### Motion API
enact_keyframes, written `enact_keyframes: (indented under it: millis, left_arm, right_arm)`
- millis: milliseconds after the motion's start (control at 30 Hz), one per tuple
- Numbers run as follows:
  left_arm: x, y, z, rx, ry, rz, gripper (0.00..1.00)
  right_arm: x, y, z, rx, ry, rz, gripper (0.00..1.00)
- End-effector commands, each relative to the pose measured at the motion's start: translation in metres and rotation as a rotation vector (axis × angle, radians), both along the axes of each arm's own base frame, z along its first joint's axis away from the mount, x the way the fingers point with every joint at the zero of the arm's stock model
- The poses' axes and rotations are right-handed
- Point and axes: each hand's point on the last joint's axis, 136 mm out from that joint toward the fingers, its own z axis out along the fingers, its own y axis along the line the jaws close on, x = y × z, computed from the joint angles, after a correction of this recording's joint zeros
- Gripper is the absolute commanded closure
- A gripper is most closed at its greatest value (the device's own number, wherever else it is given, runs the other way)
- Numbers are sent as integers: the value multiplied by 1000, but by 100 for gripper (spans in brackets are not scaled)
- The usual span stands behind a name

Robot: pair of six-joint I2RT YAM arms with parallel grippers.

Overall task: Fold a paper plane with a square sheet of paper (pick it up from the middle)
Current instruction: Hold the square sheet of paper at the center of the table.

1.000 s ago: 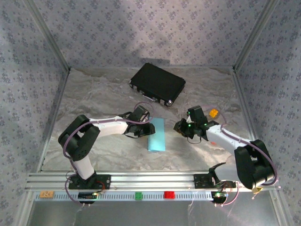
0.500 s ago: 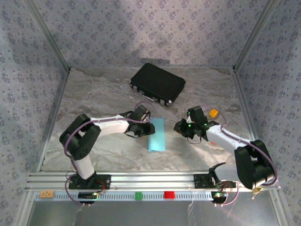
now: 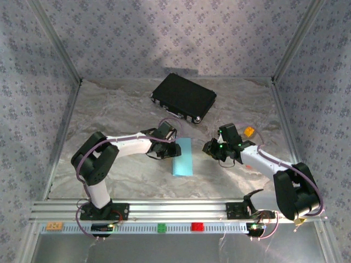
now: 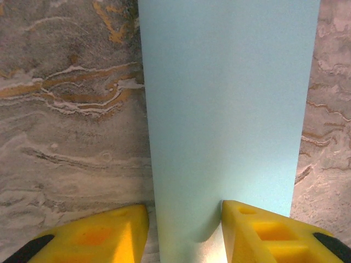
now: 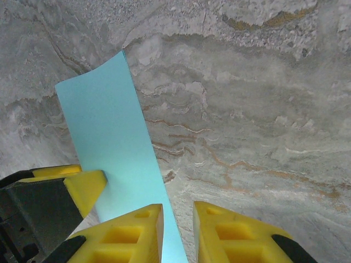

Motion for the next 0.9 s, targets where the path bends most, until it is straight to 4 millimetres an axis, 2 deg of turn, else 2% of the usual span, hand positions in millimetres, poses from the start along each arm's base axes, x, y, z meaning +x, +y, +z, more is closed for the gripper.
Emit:
enact_keyframes:
  millis: [0, 367, 867]
  left_arm:
    - [-8, 12, -33, 97, 31, -16, 58]
    - [-8, 13, -33, 101, 33, -14, 58]
    - [-8, 15, -34, 106, 29, -9, 58]
  right_arm:
    - [-4, -2, -1, -6, 4, 17, 77]
    - [-3, 6, -1, 13, -2, 43, 78]
    - [-3, 38, -4, 44, -7, 153, 86]
